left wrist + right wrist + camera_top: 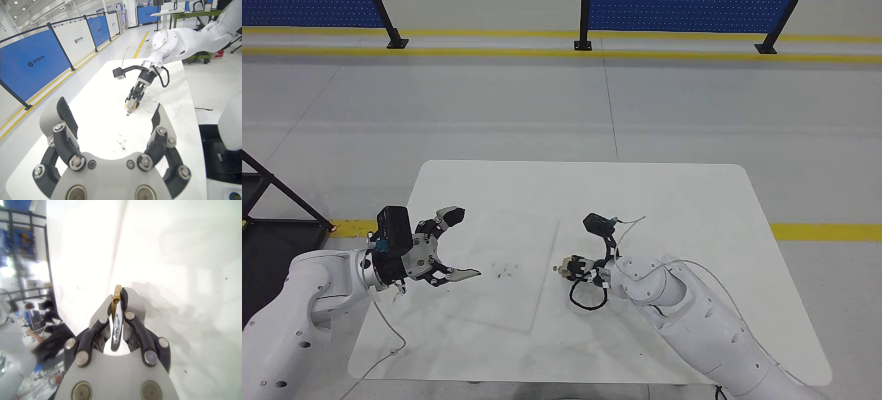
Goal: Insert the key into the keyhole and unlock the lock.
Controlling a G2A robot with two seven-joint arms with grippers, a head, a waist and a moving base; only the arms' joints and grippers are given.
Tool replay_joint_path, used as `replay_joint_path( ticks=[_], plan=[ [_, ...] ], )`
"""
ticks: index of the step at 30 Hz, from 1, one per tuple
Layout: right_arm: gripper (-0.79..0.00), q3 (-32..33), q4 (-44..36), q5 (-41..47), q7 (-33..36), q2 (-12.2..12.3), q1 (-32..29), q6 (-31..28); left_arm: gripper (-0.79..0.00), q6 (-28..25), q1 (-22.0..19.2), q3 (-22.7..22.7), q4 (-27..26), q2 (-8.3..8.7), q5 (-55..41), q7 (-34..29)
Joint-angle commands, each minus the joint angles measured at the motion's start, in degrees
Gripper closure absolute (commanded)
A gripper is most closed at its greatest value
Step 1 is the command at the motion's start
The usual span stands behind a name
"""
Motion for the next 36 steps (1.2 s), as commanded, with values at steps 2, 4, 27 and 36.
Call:
replay_joint_path(
  ticks=[2,4,27,36],
  plan=[
    [0.000,-0.2,0.2,-0.5,0.2,-0.1,0.1,0.6,-0.785,0.0,0.0,0.0,0.0,0.00,0.0,0.0],
    [0.000,-0.1,0.4,-0.7,0.4,-0.1,0.2,0.9,-0.785,0.0,0.0,0.0,0.0,0.00,0.0,0.0],
    [-0.785,1.0,-1.7,-3.5,-0.7,-0.1,-1.1,0.5,-0.785,0.0,0.0,0.0,0.0,0.00,0.0,0.0],
    [-0.785,0.7,-4.6,-10.1,-3.0,0.4,-2.7,-2.0,-0.785,0.0,0.0,0.0,0.0,0.00,0.0,0.0]
  ],
)
